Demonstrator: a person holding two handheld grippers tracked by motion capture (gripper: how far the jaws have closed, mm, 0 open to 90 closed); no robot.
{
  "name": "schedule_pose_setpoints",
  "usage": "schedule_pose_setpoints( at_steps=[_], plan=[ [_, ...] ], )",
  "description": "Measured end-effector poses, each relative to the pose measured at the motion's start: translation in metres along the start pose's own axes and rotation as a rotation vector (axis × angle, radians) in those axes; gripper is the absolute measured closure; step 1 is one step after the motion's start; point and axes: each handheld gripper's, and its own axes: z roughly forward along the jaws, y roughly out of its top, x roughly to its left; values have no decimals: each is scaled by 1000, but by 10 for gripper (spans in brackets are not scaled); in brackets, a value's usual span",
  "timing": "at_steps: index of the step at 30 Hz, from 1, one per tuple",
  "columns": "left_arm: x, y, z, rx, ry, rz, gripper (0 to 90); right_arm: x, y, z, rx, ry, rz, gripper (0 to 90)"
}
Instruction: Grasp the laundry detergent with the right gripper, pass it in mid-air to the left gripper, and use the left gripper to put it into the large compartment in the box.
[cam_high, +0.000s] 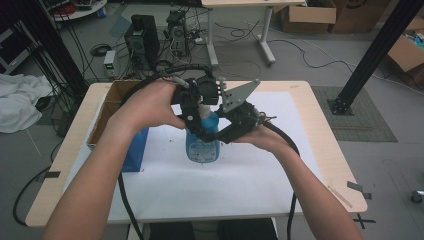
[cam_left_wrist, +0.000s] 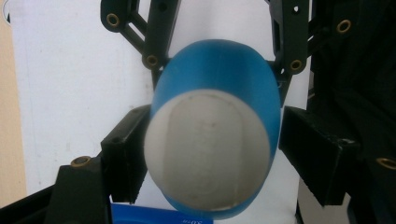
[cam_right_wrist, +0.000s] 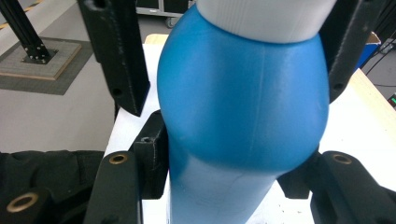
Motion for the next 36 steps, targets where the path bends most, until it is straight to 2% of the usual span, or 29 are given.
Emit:
schedule_pose_setpoints(
  at_steps=[16, 29, 36],
  plan=[
    [1, 1, 2, 16, 27, -1, 376, 0, 0, 1, 16, -4, -6, 462],
    [2, 2, 5, 37, 19, -5, 381, 2, 0, 3, 45, -7, 18, 461],
    [3, 2, 4, 39, 17, -8, 384, 1, 0, 3, 36, -3, 15, 457]
  ],
)
